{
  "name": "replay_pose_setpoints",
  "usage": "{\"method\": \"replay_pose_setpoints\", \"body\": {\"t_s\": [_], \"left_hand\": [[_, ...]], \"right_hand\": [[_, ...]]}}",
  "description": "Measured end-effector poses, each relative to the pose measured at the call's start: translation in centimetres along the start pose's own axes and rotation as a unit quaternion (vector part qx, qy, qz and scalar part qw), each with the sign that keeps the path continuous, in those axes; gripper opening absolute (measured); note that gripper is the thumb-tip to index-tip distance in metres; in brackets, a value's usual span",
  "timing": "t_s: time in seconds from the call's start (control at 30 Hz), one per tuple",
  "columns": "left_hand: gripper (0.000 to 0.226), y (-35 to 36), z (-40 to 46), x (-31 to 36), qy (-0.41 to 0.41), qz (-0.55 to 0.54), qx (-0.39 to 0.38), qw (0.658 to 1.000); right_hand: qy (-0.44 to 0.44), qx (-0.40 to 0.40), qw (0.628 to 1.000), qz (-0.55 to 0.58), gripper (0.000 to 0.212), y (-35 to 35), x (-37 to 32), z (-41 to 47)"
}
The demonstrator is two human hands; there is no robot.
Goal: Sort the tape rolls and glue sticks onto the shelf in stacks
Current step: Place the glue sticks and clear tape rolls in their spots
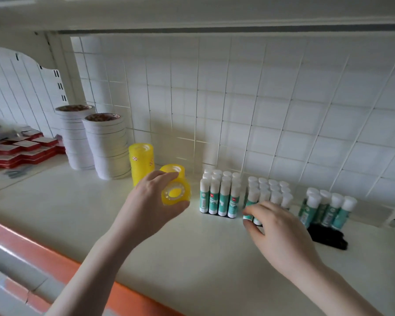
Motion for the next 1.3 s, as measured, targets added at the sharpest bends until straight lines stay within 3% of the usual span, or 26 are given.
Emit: {"method": "replay_pose_setpoints", "body": {"t_s": [0.23, 0.53, 0.67, 0.8, 1.03, 1.3], "left_hand": [[0.061, -3.0, 4.0, -3.8, 0.049, -0.006, -0.018, 0.999], [0.065, -1.0, 7.7, -4.1, 0.068, -0.002, -0.072, 0.995], [0.065, 0.4, 8.2, -4.1, 0.062, 0.002, -0.085, 0.994], [0.064, 0.5, 8.8, -4.3, 0.052, 0.001, -0.081, 0.995], [0.06, 0.4, 9.3, -5.1, 0.02, -0.015, -0.09, 0.996], [0.067, 0.8, 9.6, -6.4, -0.03, -0.049, -0.098, 0.994]], "right_hand": [[0.072, -0.039, 0.997, 0.008, 0.021, 4.1, -4.4, 2.0], [0.11, -0.076, 0.99, 0.038, 0.014, 6.7, -5.2, 2.5], [0.114, -0.057, 0.991, 0.03, 0.021, 6.9, -4.6, 2.1], [0.111, -0.031, 0.993, 0.028, 0.014, 6.8, -4.5, 2.0], [0.101, -0.028, 0.994, 0.021, 0.034, 6.9, -4.9, 2.1], [0.106, -0.018, 0.994, 0.031, 0.035, 7.2, -4.2, 2.0]]}}
Point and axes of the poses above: each hand's wrist, its own z-axis towards the middle knuckle, its own y-axis out of the palm, x = y × z, the point moved 9 cm from there along z, towards the middle knuckle, and after that the axes turned 15 degrees about -x, right-handed, at the moved point
